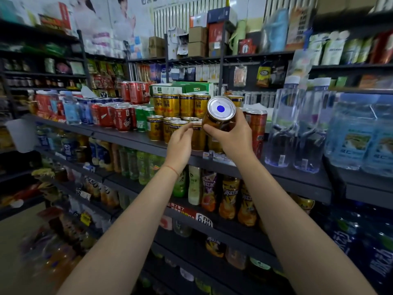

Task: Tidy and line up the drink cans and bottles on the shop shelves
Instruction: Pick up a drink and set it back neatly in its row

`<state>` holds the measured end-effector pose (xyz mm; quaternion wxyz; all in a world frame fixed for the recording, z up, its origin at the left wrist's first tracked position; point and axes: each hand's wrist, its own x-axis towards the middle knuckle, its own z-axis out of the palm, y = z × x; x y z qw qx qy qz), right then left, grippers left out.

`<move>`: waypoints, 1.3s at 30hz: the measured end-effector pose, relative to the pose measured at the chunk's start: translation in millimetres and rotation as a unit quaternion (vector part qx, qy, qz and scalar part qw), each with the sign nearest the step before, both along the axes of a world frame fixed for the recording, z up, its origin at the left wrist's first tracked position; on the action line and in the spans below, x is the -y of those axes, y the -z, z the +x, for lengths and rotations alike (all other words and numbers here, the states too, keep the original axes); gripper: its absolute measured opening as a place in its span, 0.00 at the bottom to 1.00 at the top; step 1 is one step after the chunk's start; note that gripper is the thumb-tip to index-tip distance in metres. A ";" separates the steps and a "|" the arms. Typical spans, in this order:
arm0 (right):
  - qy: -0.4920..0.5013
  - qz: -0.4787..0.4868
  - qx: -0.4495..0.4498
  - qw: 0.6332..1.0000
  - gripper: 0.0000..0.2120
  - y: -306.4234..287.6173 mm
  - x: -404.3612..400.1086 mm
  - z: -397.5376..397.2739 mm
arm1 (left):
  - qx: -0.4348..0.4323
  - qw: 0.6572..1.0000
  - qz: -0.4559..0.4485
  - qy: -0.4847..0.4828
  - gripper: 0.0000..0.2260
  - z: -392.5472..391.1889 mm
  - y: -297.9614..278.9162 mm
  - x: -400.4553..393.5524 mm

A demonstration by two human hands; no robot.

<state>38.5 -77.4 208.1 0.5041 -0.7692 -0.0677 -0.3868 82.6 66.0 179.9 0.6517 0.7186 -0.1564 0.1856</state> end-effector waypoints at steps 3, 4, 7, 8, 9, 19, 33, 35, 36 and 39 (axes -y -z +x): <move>0.009 -0.010 -0.011 1.000 0.33 -15.2 -14.2 27.4 | 0.012 0.998 0.037 -0.043 0.15 35.8 0.7 -25.1; 0.017 -0.012 -0.019 1.000 0.33 -21.4 -19.1 38.2 | 0.019 0.997 0.061 -0.052 0.15 48.4 -0.6 -32.6; 0.043 -0.004 -0.053 0.998 0.34 -37.0 -34.5 75.7 | 0.063 0.975 0.196 -0.087 0.17 88.1 -5.6 -50.2; 0.054 0.000 -0.062 0.997 0.34 -41.1 -39.5 89.3 | 0.091 0.960 0.246 -0.097 0.18 101.2 -7.0 -54.8; 0.066 -0.002 -0.072 0.995 0.35 -44.8 -43.9 102.0 | 0.122 0.944 0.287 -0.105 0.19 114.6 -8.0 -58.3; 0.177 -0.063 -0.176 0.966 0.33 -50.8 -67.0 194.2 | 0.226 0.930 0.285 -0.045 0.27 182.8 7.2 -70.2; 0.241 -0.118 -0.241 0.933 0.30 -54.0 -72.5 209.2 | 0.249 0.945 0.197 -0.077 0.23 184.1 17.8 -63.9; 0.250 -0.127 -0.251 0.927 0.30 -53.9 -75.3 208.8 | 0.250 0.942 0.206 -0.084 0.24 183.5 17.8 -62.9; 0.252 -0.129 -0.256 0.924 0.30 -53.6 -76.9 208.1 | 0.249 0.941 0.211 -0.087 0.24 183.4 18.2 -62.5; 0.252 -0.115 -0.250 0.928 0.29 -53.2 -86.0 199.4 | 0.244 0.938 0.231 -0.082 0.25 181.5 21.4 -62.9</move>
